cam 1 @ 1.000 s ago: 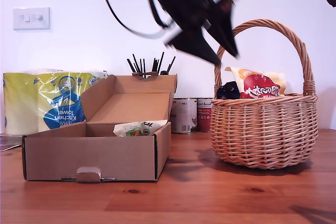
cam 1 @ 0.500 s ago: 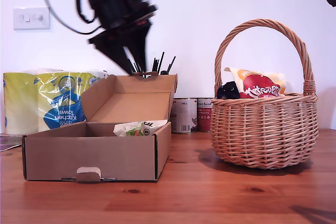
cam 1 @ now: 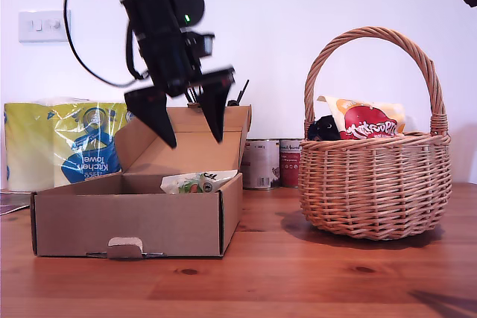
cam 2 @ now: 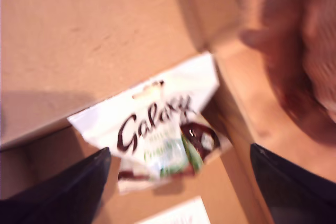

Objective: Move the bags of Easter eggs from the cardboard box on the left into the woven basket on the right side.

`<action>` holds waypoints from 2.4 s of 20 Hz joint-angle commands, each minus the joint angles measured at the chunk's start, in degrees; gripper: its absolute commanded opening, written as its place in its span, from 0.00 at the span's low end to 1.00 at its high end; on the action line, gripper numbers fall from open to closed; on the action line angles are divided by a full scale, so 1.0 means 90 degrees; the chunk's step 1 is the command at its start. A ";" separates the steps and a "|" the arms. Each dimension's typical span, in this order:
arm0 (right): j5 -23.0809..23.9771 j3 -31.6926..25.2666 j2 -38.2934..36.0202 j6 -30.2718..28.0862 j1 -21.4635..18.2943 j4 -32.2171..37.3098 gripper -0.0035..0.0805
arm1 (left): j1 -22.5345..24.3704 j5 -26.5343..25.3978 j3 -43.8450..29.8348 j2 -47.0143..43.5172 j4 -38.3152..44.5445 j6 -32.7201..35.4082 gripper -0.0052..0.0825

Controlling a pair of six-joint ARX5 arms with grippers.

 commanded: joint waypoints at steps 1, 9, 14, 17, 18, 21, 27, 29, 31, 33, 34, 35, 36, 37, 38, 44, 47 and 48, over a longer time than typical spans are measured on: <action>0.0005 0.0056 -0.0002 -0.0036 0.0027 0.0039 0.03 | 0.0012 -0.0141 -0.0119 0.0240 0.0090 -0.0389 0.96; 0.0007 0.0056 -0.0002 -0.0070 0.0027 0.0039 0.03 | -0.0029 -0.0313 -0.0119 0.1190 0.0036 -0.1166 0.96; 0.0005 0.0056 -0.0002 -0.0070 0.0027 0.0041 0.03 | -0.0102 -0.0316 -0.0119 0.1377 0.0418 -0.1200 0.96; 0.0007 0.0056 -0.0002 -0.0070 0.0027 0.0039 0.03 | -0.0114 -0.0316 -0.0119 0.1377 0.0372 -0.1134 0.93; 0.0007 0.0056 -0.0002 -0.0070 0.0027 0.0039 0.03 | -0.0114 -0.0316 -0.0119 0.1377 0.0313 -0.1022 0.89; 0.0005 0.0056 -0.0002 -0.0070 0.0027 0.0039 0.03 | -0.0112 -0.0316 -0.0119 0.1377 0.0189 -0.0911 0.60; 0.0005 0.0056 -0.0002 -0.0068 0.0027 0.0036 0.03 | -0.0107 -0.0308 -0.0095 0.1265 0.0046 -0.0619 0.30; 0.0007 0.0056 -0.0002 -0.0068 0.0027 0.0036 0.03 | -0.0107 -0.0308 -0.0078 0.1054 -0.0134 -0.0491 0.30; 0.0007 0.0056 -0.0002 -0.0068 0.0027 0.0036 0.03 | -0.0104 -0.0308 -0.0075 0.0738 -0.0301 -0.0425 0.30; 0.0007 0.0056 -0.0002 -0.0068 0.0027 0.0036 0.03 | -0.0107 -0.0311 -0.0075 0.0342 -0.0464 -0.0299 0.30; 0.0007 0.0056 -0.0002 -0.0068 0.0027 0.0036 0.03 | -0.0107 -0.0308 -0.0075 0.0109 -0.0512 -0.0231 0.30; 0.0007 0.0056 -0.0002 -0.0068 0.0027 0.0036 0.03 | -0.0107 -0.0296 -0.0075 -0.0112 -0.0534 -0.0180 0.30; 0.0005 0.0056 -0.0002 -0.0068 0.0027 0.0036 0.03 | -0.0107 -0.0185 -0.0075 -0.0335 -0.0532 -0.0172 0.30; 0.0005 0.0056 -0.0002 -0.0068 0.0027 0.0036 0.03 | -0.0112 0.0039 -0.0075 -0.0544 -0.0503 -0.0168 0.30; 0.0005 0.0056 -0.0002 -0.0068 0.0027 0.0036 0.03 | -0.0134 0.0352 -0.0075 -0.0702 -0.0401 -0.0143 0.30; 0.0007 0.0056 -0.0002 -0.0068 0.0027 0.0036 0.03 | -0.0697 0.2055 -0.0078 -0.0874 -0.0078 0.1156 0.30; 0.0107 0.0056 -0.0002 -0.0070 0.0027 0.0039 0.03 | -0.0775 0.2412 -0.0078 -0.1037 0.0080 0.1166 0.30; 0.0160 0.0056 0.0000 -0.0075 0.0024 0.0039 0.03 | -0.0814 0.2416 -0.0078 -0.1095 0.0039 0.1195 0.30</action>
